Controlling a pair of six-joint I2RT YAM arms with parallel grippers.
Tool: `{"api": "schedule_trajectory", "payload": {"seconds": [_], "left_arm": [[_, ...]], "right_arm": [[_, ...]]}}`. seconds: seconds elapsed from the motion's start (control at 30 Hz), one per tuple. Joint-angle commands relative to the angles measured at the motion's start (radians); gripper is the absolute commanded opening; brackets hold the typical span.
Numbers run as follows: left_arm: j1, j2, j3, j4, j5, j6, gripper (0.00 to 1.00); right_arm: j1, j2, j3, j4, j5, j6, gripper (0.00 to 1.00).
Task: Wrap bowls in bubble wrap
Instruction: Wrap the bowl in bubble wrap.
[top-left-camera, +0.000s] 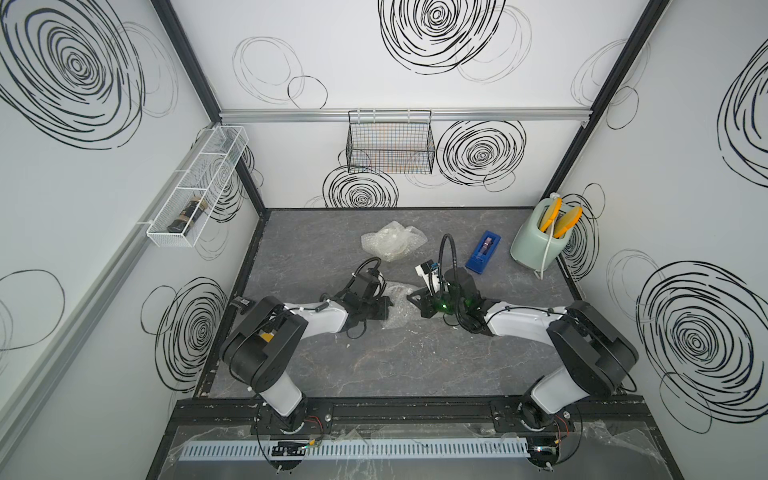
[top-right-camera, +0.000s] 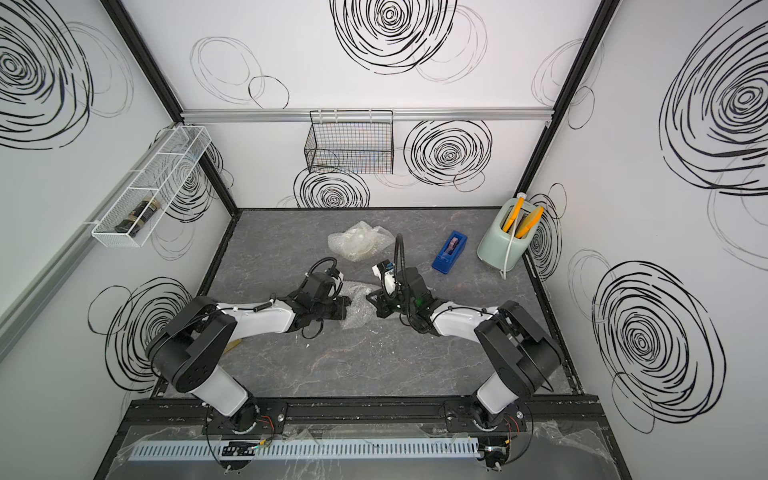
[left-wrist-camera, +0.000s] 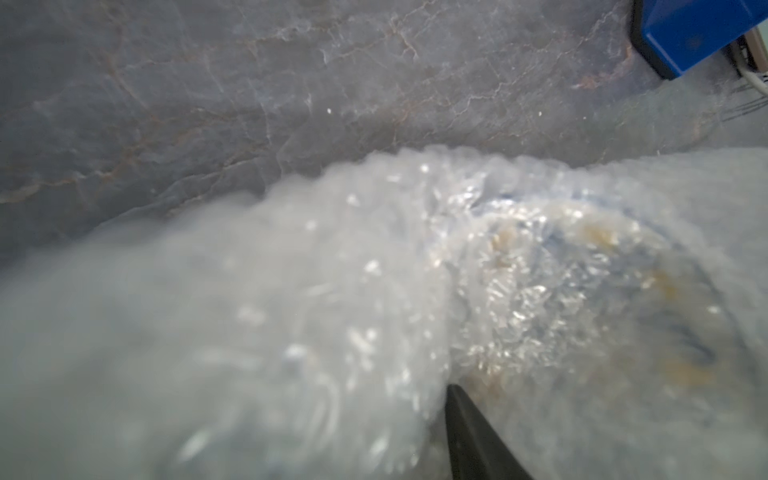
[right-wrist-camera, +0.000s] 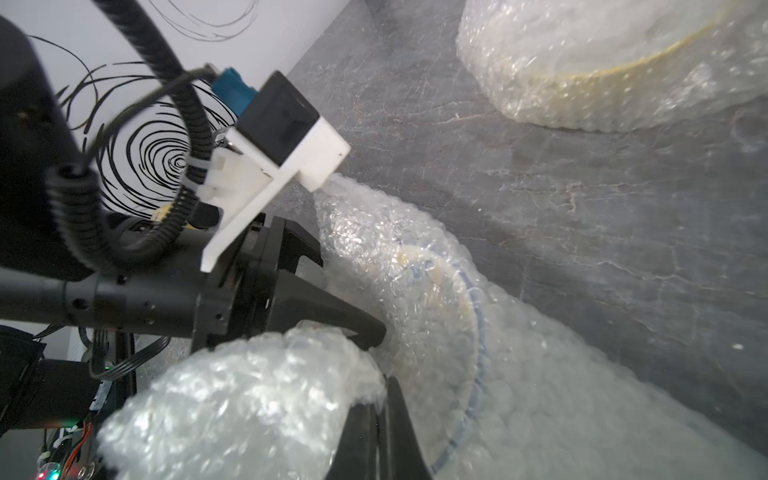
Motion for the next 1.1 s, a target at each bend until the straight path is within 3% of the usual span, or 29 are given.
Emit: {"api": "schedule_trajectory", "payload": {"seconds": [0.0,0.43,0.63,0.9,1.07], "left_arm": [[-0.009,-0.026,-0.017,0.025,0.019,0.014,0.51],[-0.014,-0.071,-0.032,0.009,0.006,-0.005,0.54],[0.026,-0.164,-0.068,-0.038,-0.057,-0.057,0.76],[0.079,-0.357,-0.161,-0.007,-0.028,-0.129,0.98],[0.075,-0.523,-0.242,0.101,0.107,-0.146,0.97]], "right_arm": [[-0.004,0.065,0.056,-0.056,-0.018,0.027,0.00],[-0.002,0.176,0.115,-0.130,-0.032,0.026,0.00],[-0.004,0.178,0.124,-0.151,-0.029,0.024,0.00],[-0.003,0.182,0.151,-0.188,-0.026,0.030,0.00],[-0.002,0.184,0.158,-0.197,-0.033,0.032,0.00]]}}
